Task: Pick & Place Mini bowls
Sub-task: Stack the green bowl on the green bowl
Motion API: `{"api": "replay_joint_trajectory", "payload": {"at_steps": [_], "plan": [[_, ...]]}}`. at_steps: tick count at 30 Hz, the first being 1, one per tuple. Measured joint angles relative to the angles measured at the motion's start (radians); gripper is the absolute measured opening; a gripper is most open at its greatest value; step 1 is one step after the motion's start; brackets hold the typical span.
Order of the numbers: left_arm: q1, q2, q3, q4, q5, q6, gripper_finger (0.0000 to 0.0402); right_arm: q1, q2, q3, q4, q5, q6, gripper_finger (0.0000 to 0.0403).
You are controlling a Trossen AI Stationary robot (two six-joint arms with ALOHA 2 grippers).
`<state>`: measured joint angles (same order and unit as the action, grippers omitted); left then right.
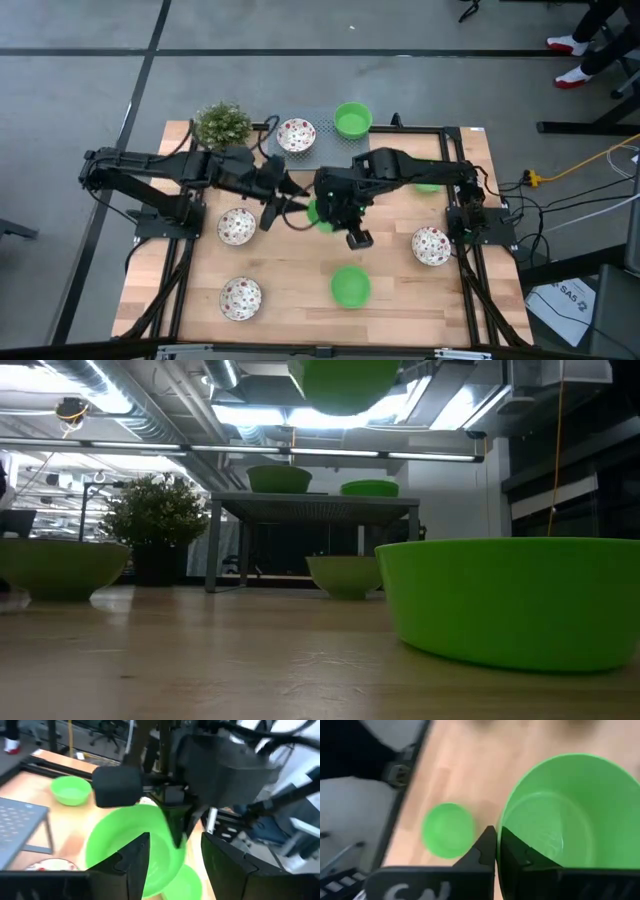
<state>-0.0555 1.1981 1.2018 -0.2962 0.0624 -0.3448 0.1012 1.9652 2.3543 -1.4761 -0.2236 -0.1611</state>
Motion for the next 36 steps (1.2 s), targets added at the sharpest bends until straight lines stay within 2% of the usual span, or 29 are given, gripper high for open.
{"api": "replay_joint_trajectory", "payload": {"at_steps": [18, 26, 29, 36], "plan": [[0.156, -0.032, 0.000, -0.016, 0.035, 0.001, 0.0169, -0.177, 0.000, 0.000, 0.148, 0.392, 0.218, 0.0009], [0.198, -0.083, 0.000, -0.138, 0.026, 0.056, 0.0172, -0.262, 0.000, 0.000, 0.152, 0.572, 0.319, 0.0009], [0.213, -0.099, 0.000, -0.174, 0.010, 0.092, 0.0173, -0.302, 0.000, 0.001, 0.152, 0.599, 0.331, 0.0009], [0.264, -0.119, 0.000, -0.236, 0.006, 0.149, 0.0171, -0.403, 0.000, -0.002, 0.144, 0.583, 0.337, 0.0009]]}}
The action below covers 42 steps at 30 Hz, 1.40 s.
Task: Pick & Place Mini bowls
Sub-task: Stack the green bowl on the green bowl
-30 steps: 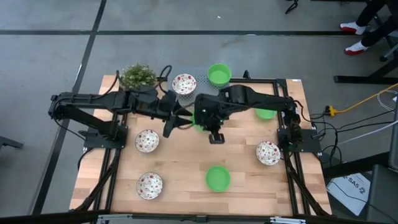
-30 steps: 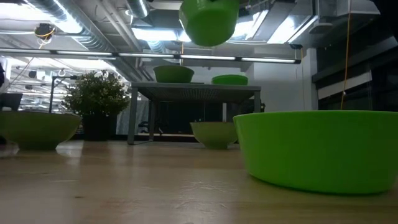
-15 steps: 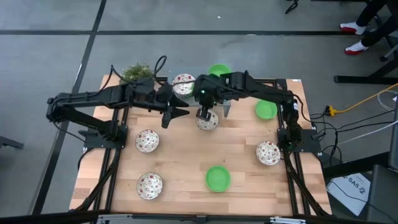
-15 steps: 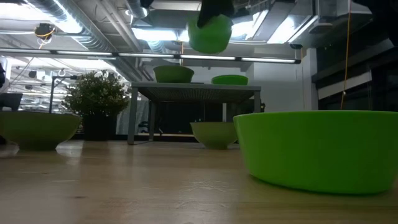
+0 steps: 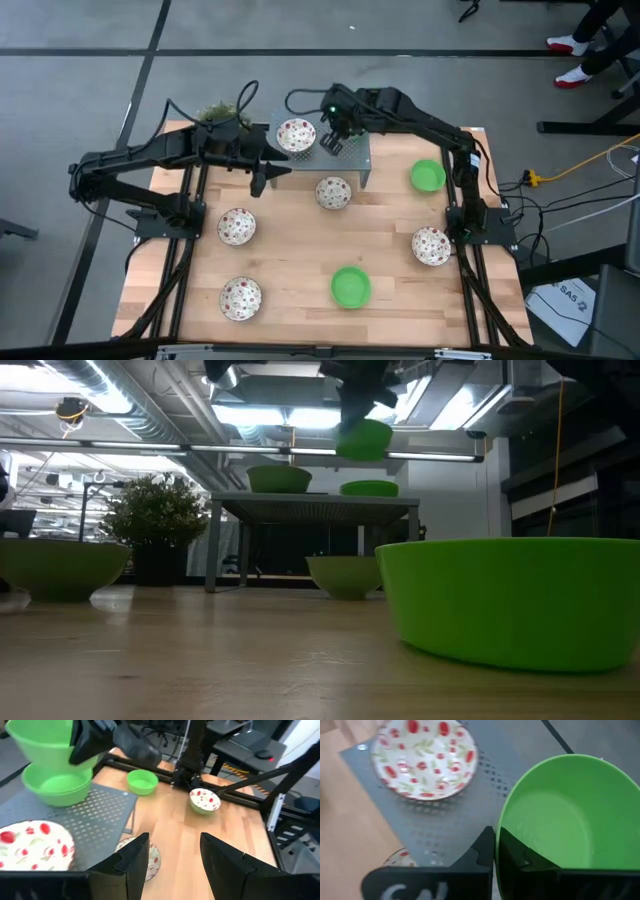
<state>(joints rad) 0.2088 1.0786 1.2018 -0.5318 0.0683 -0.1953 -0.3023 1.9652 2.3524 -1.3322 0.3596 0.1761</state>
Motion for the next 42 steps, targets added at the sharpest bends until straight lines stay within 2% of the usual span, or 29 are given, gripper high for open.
{"api": "replay_joint_trajectory", "payload": {"at_steps": [11, 20, 29, 34, 42], "plan": [[0.139, -0.004, 0.000, -0.021, -0.002, 0.000, 0.0169, -0.105, 0.023, -0.002, -0.008, -0.046, 0.000, 0.0009], [0.201, -0.001, 0.000, -0.020, -0.005, 0.000, 0.0173, -0.129, 0.094, -0.002, -0.001, -0.090, -0.004, 0.0010], [0.216, -0.001, 0.000, -0.019, -0.052, 0.002, 0.0171, -0.135, 0.141, -0.002, -0.014, -0.067, -0.001, 0.0010], [0.216, -0.001, 0.000, -0.019, -0.053, 0.061, 0.0169, -0.136, 0.141, -0.002, -0.034, -0.061, -0.001, 0.0011], [0.215, -0.001, 0.000, -0.019, -0.086, 0.078, 0.0169, -0.140, 0.141, -0.002, -0.049, -0.068, 0.013, 0.0053]]}}
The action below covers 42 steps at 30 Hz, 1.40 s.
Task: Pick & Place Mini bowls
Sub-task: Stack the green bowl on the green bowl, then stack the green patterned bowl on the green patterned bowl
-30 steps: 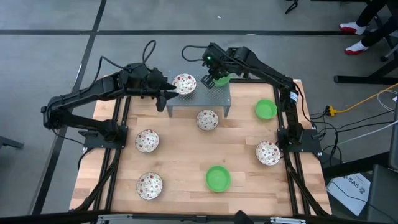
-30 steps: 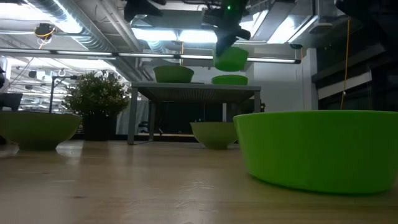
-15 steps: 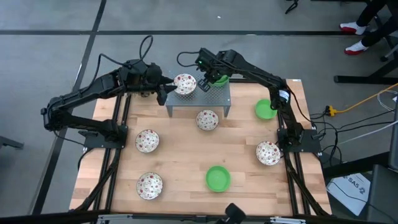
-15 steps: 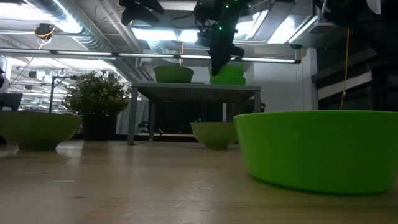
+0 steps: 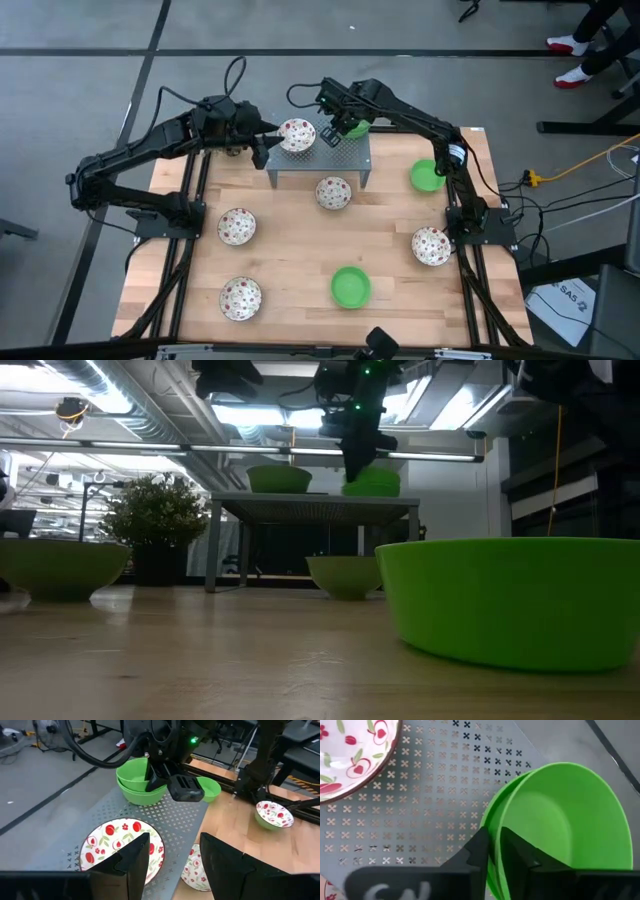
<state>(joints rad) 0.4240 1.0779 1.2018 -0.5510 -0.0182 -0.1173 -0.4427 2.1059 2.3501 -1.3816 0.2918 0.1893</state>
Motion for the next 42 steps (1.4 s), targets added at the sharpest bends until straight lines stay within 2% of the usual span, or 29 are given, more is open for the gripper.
{"api": "replay_joint_trajectory", "payload": {"at_steps": [11, 22, 27, 32, 34, 42], "plan": [[0.000, 0.000, 0.000, 0.000, -0.016, 0.018, 0.0168, 0.000, -0.006, 0.001, 0.000, -0.055, 0.013, 0.0127], [0.000, 0.000, 0.000, 0.001, -0.016, 0.016, 0.0170, 0.000, -0.078, 0.006, 0.000, -0.077, 0.012, 0.0140], [0.000, 0.001, 0.000, 0.001, -0.016, 0.016, 0.0170, 0.001, -0.094, 0.006, -0.011, -0.076, 0.016, 0.0112], [0.000, 0.001, 0.000, 0.001, -0.016, 0.016, 0.0170, 0.000, -0.094, -0.023, -0.024, -0.115, 0.000, 0.0029], [0.000, 0.001, 0.000, 0.001, -0.016, 0.016, 0.0171, 0.000, -0.094, -0.039, -0.022, -0.140, -0.017, 0.0009], [0.000, 0.001, 0.000, 0.001, -0.044, 0.016, 0.0171, 0.000, -0.094, -0.097, 0.032, -0.154, -0.026, 0.0024]]}}
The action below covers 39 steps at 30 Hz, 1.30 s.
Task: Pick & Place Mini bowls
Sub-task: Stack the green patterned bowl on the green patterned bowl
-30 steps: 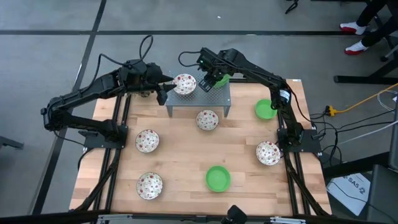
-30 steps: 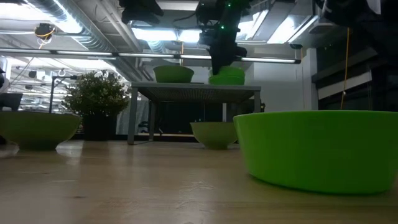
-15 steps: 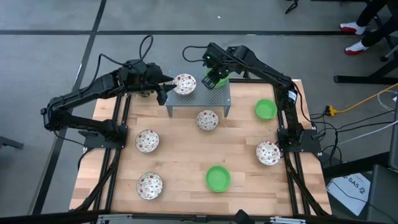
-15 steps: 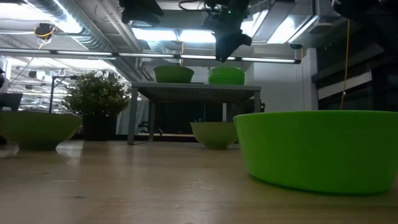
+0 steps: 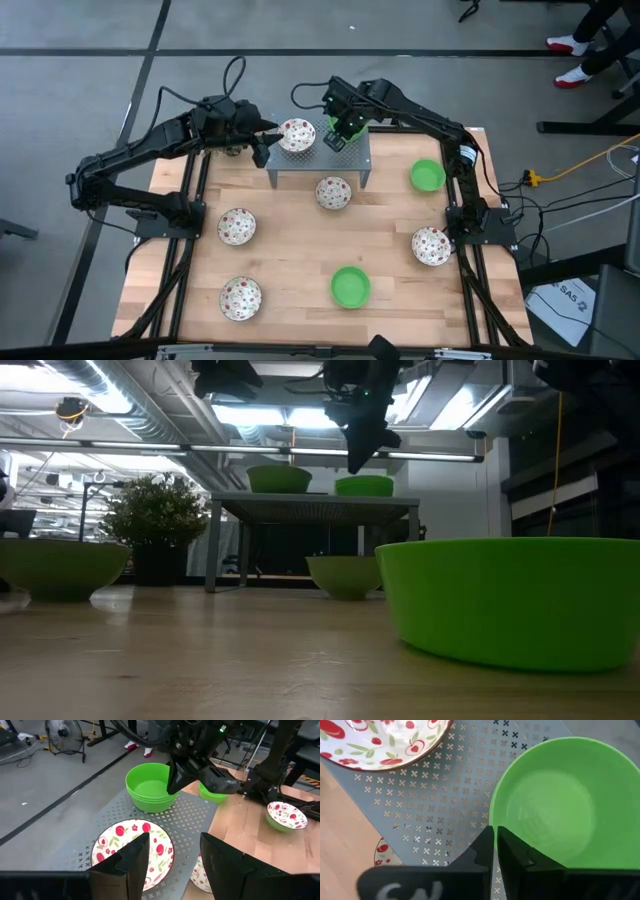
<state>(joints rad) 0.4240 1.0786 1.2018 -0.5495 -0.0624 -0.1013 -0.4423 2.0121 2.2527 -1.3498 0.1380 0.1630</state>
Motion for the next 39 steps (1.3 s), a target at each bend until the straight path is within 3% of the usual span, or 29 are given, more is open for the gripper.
{"api": "replay_joint_trajectory", "payload": {"at_steps": [6, 11, 14, 21, 29, 33, 39], "plan": [[0.000, 0.000, 0.000, 0.017, 0.000, -0.001, 0.0171, 0.000, 0.000, 0.046, -0.025, -0.013, -0.016, 0.0006], [-0.001, -0.001, 0.000, 0.054, 0.033, -0.034, 0.0171, 0.008, -0.038, 0.084, -0.012, -0.131, -0.013, 0.0010], [-0.015, -0.004, 0.000, 0.078, 0.073, -0.035, 0.0171, 0.033, -0.070, 0.095, -0.027, -0.179, -0.007, 0.0021], [-0.103, -0.004, 0.000, 0.066, 0.143, -0.053, 0.0171, 0.135, -0.127, 0.100, -0.086, -0.184, -0.086, 0.0027], [-0.278, -0.003, 0.000, -0.122, 0.145, -0.104, 0.0171, 0.284, -0.132, 0.079, -0.221, -0.190, -0.229, 0.0027], [-0.372, 0.001, 0.000, -0.246, 0.129, -0.185, 0.0171, 0.344, -0.143, 0.046, -0.220, -0.315, -0.323, 0.0027], [-0.511, 0.011, -0.001, -0.465, -0.022, -0.351, 0.0171, 0.388, -0.199, -0.077, -0.197, -0.358, -0.350, 0.0017]]}}
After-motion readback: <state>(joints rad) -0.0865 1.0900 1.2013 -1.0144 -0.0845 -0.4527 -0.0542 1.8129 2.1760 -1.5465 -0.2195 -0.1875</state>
